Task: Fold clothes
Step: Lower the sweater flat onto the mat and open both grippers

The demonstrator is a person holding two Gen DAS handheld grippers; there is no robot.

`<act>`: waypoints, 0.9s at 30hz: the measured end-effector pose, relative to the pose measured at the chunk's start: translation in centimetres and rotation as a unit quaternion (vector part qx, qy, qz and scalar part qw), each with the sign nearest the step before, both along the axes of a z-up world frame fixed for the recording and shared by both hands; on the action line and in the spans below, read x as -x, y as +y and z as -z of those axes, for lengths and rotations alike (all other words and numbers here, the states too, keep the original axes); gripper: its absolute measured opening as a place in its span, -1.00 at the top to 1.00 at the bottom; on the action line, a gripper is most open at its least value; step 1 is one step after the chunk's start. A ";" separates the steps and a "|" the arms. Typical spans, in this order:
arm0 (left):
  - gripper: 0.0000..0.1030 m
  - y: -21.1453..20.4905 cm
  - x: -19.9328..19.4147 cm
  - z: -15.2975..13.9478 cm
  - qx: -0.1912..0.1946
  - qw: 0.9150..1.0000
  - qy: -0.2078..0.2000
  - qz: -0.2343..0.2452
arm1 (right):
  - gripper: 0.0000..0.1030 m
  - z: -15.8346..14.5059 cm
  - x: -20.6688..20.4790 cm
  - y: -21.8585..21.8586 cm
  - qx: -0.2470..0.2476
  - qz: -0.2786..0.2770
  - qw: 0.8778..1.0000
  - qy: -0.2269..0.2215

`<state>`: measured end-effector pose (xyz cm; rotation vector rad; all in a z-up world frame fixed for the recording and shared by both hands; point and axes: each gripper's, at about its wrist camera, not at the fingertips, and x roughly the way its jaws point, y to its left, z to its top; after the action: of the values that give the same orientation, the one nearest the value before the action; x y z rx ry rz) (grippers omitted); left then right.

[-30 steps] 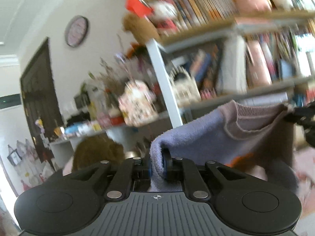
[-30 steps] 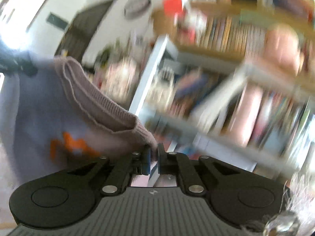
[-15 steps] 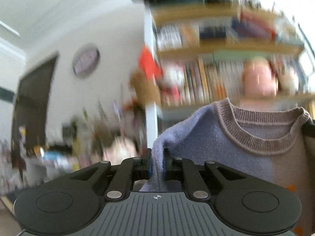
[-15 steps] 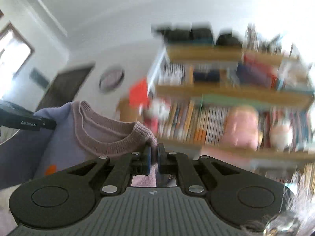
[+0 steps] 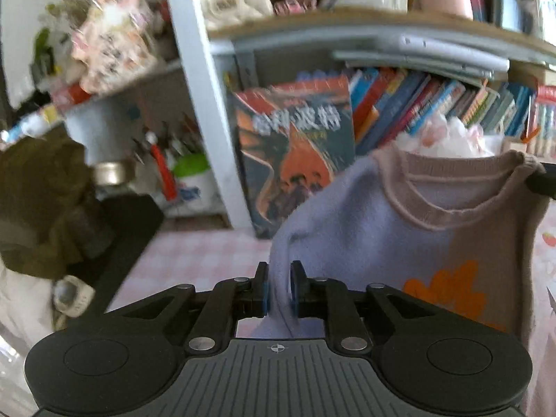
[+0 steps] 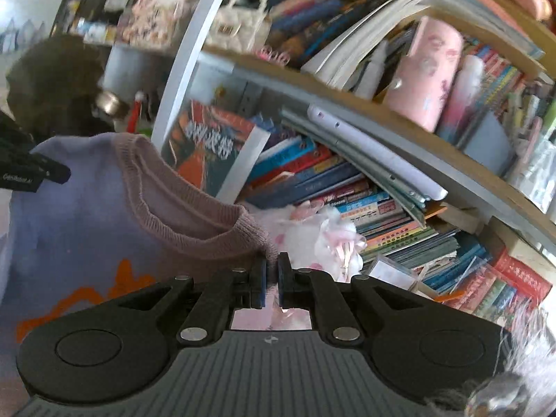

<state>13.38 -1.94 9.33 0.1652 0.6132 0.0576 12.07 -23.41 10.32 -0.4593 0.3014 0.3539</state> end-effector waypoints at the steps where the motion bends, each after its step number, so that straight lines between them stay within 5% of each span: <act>1: 0.51 -0.2 -0.3 0.1 -0.001 1.000 0.004 0.003 | 0.88 0.7 0.0 0.0 0.005 -0.002 1.000 -0.001; 3: -0.16 -0.3 -0.2 0.0 -0.008 1.000 0.000 0.004 | 0.87 1.4 0.2 0.3 0.012 -0.004 1.000 0.005; 6: -0.51 -0.3 0.3 -0.5 -0.015 1.000 -0.024 0.013 | 0.58 1.8 0.2 0.1 0.005 0.004 1.000 0.019; 7: -0.51 -0.4 0.6 -0.7 -0.019 0.999 -0.029 0.017 | 0.21 1.9 0.2 0.1 0.002 0.006 1.000 0.024; 8: -0.53 -0.5 1.0 -0.8 -0.025 0.999 -0.032 0.021 | 0.04 2.1 0.2 0.0 0.000 0.009 1.000 0.028; 13: -0.59 -0.4 3.9 -0.6 -0.039 0.998 -0.033 0.040 | -0.08 2.4 1.3 -1.1 -0.029 0.023 0.997 0.066; 27: -0.59 -1.5 12.4 7.2 -0.060 0.991 0.094 0.075 | -0.11 7.6 8.8 -4.0 -0.034 0.066 0.978 0.194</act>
<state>0.95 -3.47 2.14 0.3363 0.7847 -0.0666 3.25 -27.42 2.69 -0.2976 0.6952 0.3211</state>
